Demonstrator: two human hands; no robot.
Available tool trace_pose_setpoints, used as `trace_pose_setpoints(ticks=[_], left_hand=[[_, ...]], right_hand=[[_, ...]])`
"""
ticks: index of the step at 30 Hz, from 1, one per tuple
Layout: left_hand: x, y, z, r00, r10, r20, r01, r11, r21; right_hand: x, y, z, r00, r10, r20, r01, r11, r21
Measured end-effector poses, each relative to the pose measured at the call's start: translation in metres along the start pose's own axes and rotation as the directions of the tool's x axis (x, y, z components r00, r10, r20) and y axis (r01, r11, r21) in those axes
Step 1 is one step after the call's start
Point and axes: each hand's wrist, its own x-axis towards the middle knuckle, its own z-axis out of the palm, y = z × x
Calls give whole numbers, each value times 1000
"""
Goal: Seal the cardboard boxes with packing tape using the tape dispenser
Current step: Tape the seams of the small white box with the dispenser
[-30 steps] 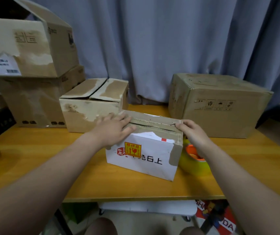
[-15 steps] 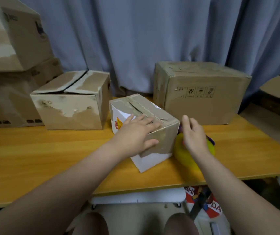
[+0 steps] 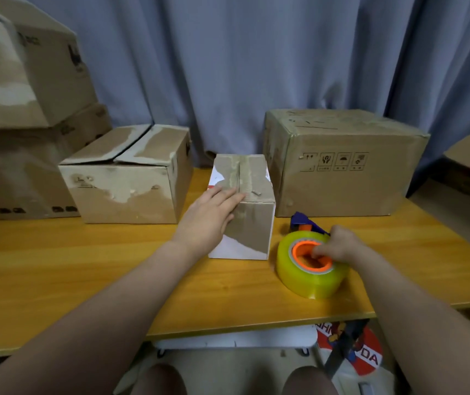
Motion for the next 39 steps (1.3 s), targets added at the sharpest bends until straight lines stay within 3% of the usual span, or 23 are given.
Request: trace_pose_setpoints(ticks=[3, 6, 10, 11, 12, 14, 15, 16, 17, 19, 23, 26, 30, 35, 39], left_hand=[[-5, -2, 0, 993, 32, -117, -30, 999, 16], [-5, 0, -5, 990, 43, -135, -41, 999, 19], [7, 16, -27, 993, -111, -32, 109, 992, -70], [13, 23, -38, 986, -163, -17, 158, 971, -178], [19, 30, -52, 973, -231, 12, 218, 901, -374], [37, 50, -86, 934, -344, 98, 284, 549, -786], [45, 59, -103, 915, -367, 166, 313, 387, -867], [51, 66, -120, 902, -360, 238, 349, 286, -892], [54, 71, -133, 893, -336, 299, 391, 250, -886], [53, 73, -150, 883, -270, 385, 456, 298, -838], [45, 66, -156, 881, -226, 416, 473, 416, -776], [45, 61, -156, 905, -207, 371, 424, 384, -820], [44, 57, -159, 913, -168, 371, 407, 365, -838], [55, 54, -164, 912, -231, 340, 409, 595, -692], [60, 52, -166, 913, -234, 335, 395, 713, -579]], right_hand=[[-9, 1, 2, 989, -55, -139, 93, 953, 287], [-30, 6, -20, 938, -76, -339, 264, 789, 554], [-63, -3, -61, 813, -212, -542, 543, 612, 576], [-69, -9, -69, 777, -258, -574, 596, 595, 539], [-73, -15, -75, 732, -304, -609, 649, 583, 489], [-80, -29, -82, 638, -390, -664, 738, 554, 384], [-83, -35, -83, 596, -424, -681, 771, 540, 338], [-85, -42, -82, 558, -450, -697, 796, 527, 296], [-87, -48, -81, 523, -467, -713, 816, 516, 260], [-89, -58, -78, 475, -490, -731, 840, 499, 211], [-91, -68, -72, 467, -544, -697, 851, 490, 188], [-92, -70, -70, 456, -561, -691, 854, 495, 162], [-94, -69, -68, 483, -567, -668, 837, 524, 160], [-95, -68, -59, 564, -616, -550, 792, 593, 148], [-104, -72, -45, 652, -604, -459, 757, 557, 343]])
